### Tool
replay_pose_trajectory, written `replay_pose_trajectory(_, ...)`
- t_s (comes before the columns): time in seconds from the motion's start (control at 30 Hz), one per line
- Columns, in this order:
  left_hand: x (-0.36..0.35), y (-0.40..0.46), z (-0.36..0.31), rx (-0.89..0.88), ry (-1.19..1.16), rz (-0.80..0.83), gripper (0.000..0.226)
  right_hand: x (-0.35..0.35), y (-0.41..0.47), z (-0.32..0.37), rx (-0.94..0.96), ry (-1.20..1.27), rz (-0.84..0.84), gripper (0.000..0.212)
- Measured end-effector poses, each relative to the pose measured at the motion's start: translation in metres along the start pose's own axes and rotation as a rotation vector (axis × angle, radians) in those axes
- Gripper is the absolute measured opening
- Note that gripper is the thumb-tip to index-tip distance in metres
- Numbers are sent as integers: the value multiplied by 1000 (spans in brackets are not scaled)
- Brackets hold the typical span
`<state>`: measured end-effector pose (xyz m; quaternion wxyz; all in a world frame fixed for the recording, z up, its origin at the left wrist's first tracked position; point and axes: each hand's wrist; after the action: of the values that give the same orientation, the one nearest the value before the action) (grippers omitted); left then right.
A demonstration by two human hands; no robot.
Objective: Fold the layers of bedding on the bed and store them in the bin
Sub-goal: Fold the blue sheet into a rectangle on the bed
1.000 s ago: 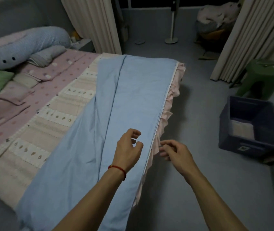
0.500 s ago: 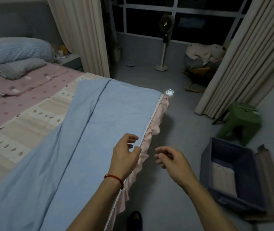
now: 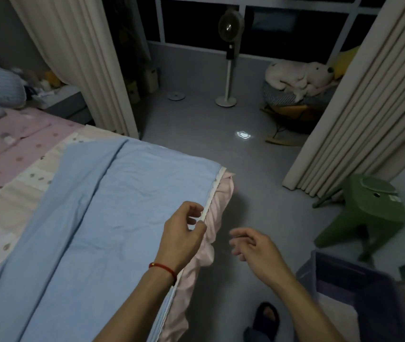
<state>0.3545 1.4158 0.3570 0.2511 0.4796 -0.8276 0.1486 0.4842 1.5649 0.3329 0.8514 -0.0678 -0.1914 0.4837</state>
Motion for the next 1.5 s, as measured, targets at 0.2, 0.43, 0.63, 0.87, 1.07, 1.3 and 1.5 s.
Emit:
replay_pose_trajectory(0.2,-65,135,-50,139,76,-92,24,91,168,43,38,-41,189,18)
replay_pose_trajectory(0.43,-60,276,-96,191,97,-302,26,137,347,146,189,-79,324,19)
replay_pose_trajectory(0.63,-91,395,-63,312,-59,-456,26,122,487,166,256,-250,480,16)
replay_pose_trajectory(0.87,-117,539,-40,482,-58,-414,26,96,649,187,275,-437,689,14)
replay_pose_trajectory(1.07,-94,604,-30,726,87,-225,49,51,773,209,285,-454,826,21)
replay_pose_trajectory(1.3,-65,643,-59,980,148,-519,59,-15,849,258,377,-573,1181,20)
replay_pose_trajectory(1.5,-28,664,-54,1039,177,-725,60,-94,875,294,454,-623,1331,22)
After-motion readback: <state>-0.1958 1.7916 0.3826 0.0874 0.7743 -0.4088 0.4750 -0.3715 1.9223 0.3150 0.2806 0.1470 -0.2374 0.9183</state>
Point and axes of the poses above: each hand's wrist, its own y-axis towards the middle knuckle, its own x-axis out of the back of the hand, z = x × y, and after that the axes turned 5 degrees about y, right-handed
